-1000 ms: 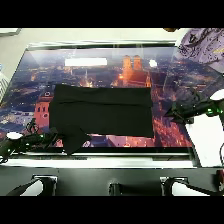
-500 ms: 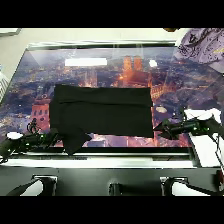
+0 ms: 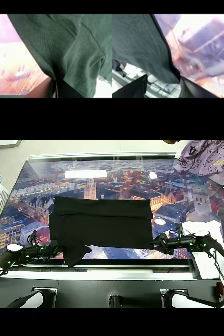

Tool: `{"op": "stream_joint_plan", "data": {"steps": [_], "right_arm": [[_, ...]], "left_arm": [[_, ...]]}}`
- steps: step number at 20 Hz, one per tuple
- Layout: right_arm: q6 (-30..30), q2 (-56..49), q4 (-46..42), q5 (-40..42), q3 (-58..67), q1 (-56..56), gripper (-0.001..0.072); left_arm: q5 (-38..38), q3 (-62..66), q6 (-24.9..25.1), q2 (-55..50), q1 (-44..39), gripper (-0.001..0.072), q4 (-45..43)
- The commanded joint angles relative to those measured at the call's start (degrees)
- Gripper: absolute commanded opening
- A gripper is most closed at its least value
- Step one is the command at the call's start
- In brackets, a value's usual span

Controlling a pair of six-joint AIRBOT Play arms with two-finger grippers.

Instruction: Fold the clothes and pants, and hang the long-sleeved shirts on hangers.

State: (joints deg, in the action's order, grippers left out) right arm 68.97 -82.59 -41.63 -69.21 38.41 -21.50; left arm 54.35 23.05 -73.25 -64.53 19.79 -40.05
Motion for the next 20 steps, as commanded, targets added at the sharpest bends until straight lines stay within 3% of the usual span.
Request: {"op": "stream_joint_plan", "data": {"steps": [1, 4, 8, 9, 12, 14, 16, 20], "right_arm": [[-0.8, -0.7, 0.7, 1.0, -0.3, 0.0, 0.0444], [-0.9, -0.7, 0.5, 1.0, -1.1, 0.0, 0.0378], [-2.8, -0.7, 1.4, 1.7, -1.7, 0.0, 0.0079], [-3.6, -0.7, 2.7, 2.1, -1.6, 0.0, 0.0032], [-3.1, 0.0, 3.7, 1.6, -1.3, 0.0, 0.0030], [-0.7, 2.6, 1.7, 1.1, -1.0, 0.0, 0.0029], [2.9, 7.0, -2.9, 0.5, -0.9, 0.0, 0.0029], [10.5, 18.0, -13.6, -5.4, -0.9, 0.0, 0.0029]], "left_arm": [[0.0, 0.1, 0.0, 0.0, 0.0, 0.0017, 0.0], [0.0, 0.1, 0.0, 0.0, 0.0, 0.0017, 0.0], [0.0, 0.1, 0.0, 0.0, 0.0, 0.0017, 0.0], [0.0, 0.1, 0.0, 0.0, 0.0, 0.0016, 0.0], [3.3, 3.0, -1.1, 0.6, 0.3, 0.0015, -5.1], [8.9, 7.2, -5.2, 2.5, 1.2, 0.0014, -13.0], [14.8, 11.1, -9.4, 5.9, 1.3, 0.0015, -20.2], [24.2, 14.3, -16.3, 15.3, 1.3, 0.0014, -26.1]]}}
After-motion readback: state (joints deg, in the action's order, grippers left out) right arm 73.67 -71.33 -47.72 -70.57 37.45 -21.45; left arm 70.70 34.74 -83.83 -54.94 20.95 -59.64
